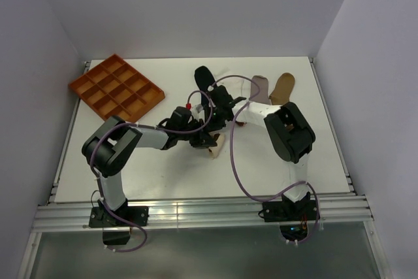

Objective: Roll the socks
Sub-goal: Roll the sock at the center of the board.

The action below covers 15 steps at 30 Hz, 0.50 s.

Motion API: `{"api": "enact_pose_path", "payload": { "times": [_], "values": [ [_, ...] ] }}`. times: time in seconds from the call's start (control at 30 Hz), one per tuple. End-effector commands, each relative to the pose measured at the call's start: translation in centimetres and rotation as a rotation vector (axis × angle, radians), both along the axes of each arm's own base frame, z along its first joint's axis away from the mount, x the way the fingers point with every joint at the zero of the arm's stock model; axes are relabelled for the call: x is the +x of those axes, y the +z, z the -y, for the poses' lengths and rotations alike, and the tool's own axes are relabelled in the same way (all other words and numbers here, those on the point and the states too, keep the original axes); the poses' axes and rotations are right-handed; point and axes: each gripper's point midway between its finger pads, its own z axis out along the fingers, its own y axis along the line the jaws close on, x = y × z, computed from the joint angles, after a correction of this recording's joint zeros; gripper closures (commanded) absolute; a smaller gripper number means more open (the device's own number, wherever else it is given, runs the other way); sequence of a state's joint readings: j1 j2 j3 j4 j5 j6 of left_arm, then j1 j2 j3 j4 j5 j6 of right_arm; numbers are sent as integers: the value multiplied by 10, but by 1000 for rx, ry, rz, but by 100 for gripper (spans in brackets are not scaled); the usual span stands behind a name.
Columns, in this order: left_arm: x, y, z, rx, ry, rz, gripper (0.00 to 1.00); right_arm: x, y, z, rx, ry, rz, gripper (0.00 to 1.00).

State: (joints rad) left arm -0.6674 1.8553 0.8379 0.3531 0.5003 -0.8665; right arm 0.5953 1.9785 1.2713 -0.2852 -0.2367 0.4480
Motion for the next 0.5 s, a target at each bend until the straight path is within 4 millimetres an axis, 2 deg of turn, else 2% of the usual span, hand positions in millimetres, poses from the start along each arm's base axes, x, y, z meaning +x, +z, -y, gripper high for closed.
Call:
{"api": "enact_pose_path", "payload": {
  "times": [0.0,0.13,0.2,0.23,0.3,0.33,0.4,0.43,0.47],
  "values": [
    [-42,-50,-17,107,-23,-189,100,3,13,9,-34,-72,43,71],
    [-41,-56,-26,128,17,-209,100,19,36,39,-55,-250,92,51],
    [-40,-57,-28,134,26,-216,100,16,36,55,-62,-337,71,50],
    [-37,-56,-27,135,29,-210,100,22,47,70,-71,-401,102,50],
    [-37,-58,-27,140,31,-218,100,15,45,88,-74,-493,84,47],
    [-36,-57,-27,139,31,-216,100,15,56,94,-51,-527,104,44],
    [-35,-58,-25,135,30,-220,100,6,52,110,-40,-608,87,43],
    [-34,-58,-24,136,30,-218,100,3,62,113,-15,-632,103,41],
    [-34,-59,-24,141,27,-218,100,-6,54,119,-13,-666,76,41]
  ]
}}
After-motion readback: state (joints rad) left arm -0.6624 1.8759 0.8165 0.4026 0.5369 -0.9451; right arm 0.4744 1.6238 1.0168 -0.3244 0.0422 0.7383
